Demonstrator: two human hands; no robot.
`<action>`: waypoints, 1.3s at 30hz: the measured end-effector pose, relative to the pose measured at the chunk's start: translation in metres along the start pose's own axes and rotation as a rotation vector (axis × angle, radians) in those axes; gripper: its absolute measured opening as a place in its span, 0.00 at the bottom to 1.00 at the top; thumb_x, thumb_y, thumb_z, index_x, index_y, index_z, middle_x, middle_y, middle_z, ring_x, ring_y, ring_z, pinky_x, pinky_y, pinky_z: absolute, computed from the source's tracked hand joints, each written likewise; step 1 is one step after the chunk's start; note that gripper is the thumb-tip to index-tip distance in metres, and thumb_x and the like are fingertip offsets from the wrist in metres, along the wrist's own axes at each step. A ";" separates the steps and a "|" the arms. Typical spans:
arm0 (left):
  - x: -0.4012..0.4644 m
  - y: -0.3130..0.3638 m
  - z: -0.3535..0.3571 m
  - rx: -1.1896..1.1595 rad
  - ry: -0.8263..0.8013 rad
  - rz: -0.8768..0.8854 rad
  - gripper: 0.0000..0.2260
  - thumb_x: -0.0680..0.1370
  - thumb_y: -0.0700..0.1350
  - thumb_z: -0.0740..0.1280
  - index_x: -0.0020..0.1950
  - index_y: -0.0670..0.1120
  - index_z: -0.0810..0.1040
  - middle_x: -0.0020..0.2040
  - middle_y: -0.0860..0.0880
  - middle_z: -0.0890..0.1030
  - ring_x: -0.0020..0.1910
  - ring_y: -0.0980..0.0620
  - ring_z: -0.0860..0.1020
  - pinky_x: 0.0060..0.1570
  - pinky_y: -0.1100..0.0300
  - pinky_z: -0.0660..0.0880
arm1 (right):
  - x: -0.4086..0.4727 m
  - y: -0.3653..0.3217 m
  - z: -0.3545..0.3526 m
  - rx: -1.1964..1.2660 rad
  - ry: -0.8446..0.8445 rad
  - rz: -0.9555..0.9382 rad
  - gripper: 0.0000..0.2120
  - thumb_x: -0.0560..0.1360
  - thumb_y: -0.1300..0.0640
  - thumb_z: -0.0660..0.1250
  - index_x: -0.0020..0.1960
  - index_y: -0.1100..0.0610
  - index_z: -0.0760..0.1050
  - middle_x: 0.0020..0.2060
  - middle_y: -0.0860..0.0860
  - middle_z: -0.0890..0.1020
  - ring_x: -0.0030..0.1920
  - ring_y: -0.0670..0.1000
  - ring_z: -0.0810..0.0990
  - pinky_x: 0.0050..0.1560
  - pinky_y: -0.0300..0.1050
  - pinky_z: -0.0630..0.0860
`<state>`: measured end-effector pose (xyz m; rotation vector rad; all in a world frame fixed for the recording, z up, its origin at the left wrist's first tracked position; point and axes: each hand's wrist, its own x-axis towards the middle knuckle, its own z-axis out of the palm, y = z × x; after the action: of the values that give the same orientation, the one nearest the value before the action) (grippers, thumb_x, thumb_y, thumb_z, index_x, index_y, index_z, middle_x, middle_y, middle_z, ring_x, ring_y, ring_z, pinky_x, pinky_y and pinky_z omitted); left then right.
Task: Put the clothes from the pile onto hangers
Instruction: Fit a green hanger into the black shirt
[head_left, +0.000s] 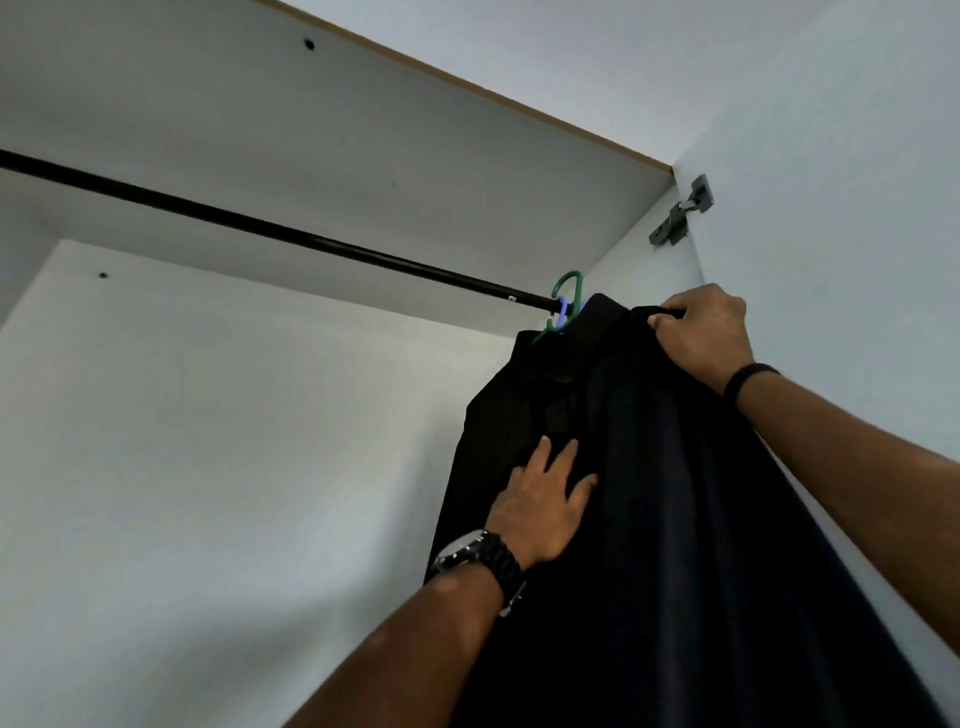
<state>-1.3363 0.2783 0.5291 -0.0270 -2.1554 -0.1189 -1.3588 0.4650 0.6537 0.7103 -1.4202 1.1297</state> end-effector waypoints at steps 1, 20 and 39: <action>0.007 -0.005 0.011 -0.014 -0.007 0.012 0.25 0.82 0.57 0.52 0.78 0.54 0.52 0.79 0.48 0.50 0.73 0.38 0.59 0.72 0.46 0.59 | 0.005 0.003 0.012 -0.002 0.018 0.003 0.11 0.74 0.62 0.63 0.43 0.68 0.81 0.40 0.63 0.82 0.44 0.59 0.79 0.44 0.38 0.70; 0.167 -0.098 0.084 -0.410 0.092 0.040 0.25 0.82 0.58 0.51 0.77 0.51 0.58 0.75 0.50 0.63 0.74 0.52 0.61 0.73 0.59 0.56 | 0.092 0.081 0.212 0.072 0.170 0.075 0.10 0.74 0.64 0.62 0.52 0.66 0.78 0.53 0.63 0.79 0.54 0.64 0.78 0.55 0.48 0.76; 0.168 -0.053 0.079 -0.651 0.021 0.015 0.28 0.79 0.61 0.59 0.76 0.53 0.57 0.64 0.51 0.75 0.58 0.52 0.75 0.63 0.53 0.71 | 0.105 0.110 0.162 0.158 -0.368 0.146 0.18 0.70 0.61 0.74 0.58 0.66 0.75 0.56 0.61 0.80 0.53 0.59 0.79 0.53 0.50 0.78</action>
<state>-1.4990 0.2290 0.6215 -0.4135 -2.0088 -0.8000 -1.5408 0.3743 0.7434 0.9765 -1.7261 1.2806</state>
